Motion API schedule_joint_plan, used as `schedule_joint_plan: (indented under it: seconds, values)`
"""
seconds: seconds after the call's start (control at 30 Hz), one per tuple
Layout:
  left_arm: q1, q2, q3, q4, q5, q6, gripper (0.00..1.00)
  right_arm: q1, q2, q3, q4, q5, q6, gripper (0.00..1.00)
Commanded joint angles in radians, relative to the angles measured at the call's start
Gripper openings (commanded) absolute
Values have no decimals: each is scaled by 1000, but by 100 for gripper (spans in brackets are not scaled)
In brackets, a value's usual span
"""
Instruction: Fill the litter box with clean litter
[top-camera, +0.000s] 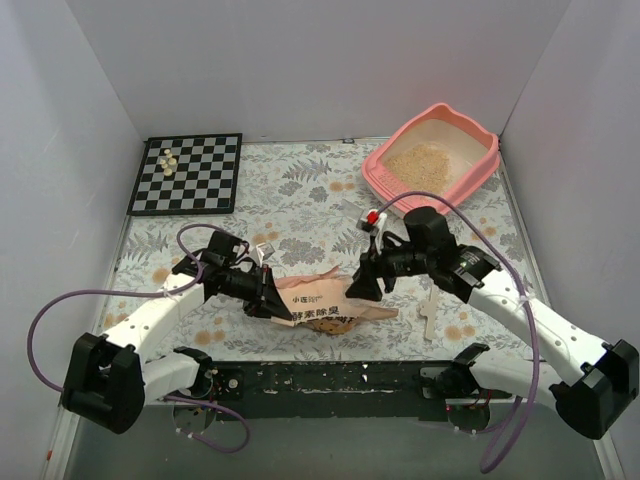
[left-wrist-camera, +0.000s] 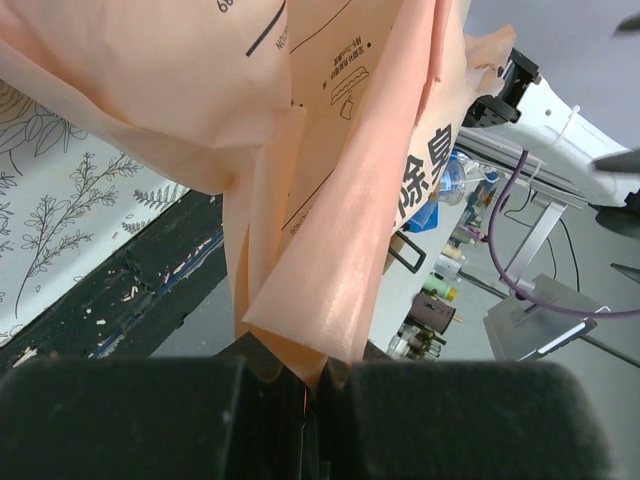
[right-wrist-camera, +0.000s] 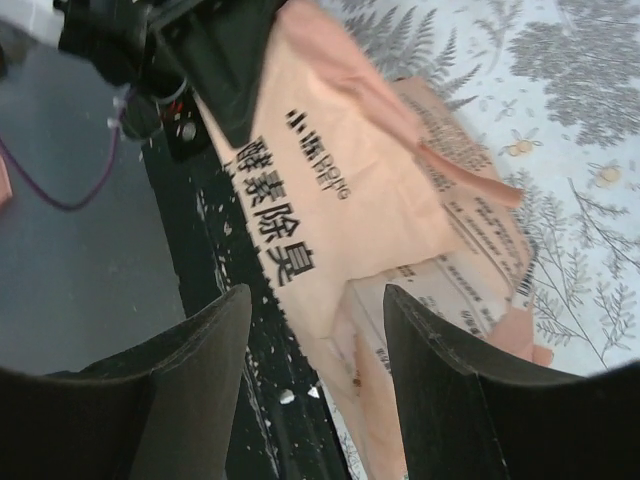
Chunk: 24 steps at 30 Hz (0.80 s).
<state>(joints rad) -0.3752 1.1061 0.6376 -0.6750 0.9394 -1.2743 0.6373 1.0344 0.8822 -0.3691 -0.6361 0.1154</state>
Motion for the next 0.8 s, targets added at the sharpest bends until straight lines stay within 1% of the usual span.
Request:
schedule_joint_plan:
  seconds: [0.0,0.17,0.37,0.6,0.77]
  values:
    - [4,20,42,-11,-5,46,0,174,3,69,-71,133,-235,63]
    - [4,24,42,-11,4,56,0,327,-31,46,-27,275,-350,64]
    - [9,41,54,-32,15,90,0,429,-54,-6,-14,366,-408,64]
    - [13,58,66,-46,19,112,0,518,-31,-65,22,443,-404,63]
    - [16,67,82,-60,21,127,0,548,-10,-95,48,489,-407,63]
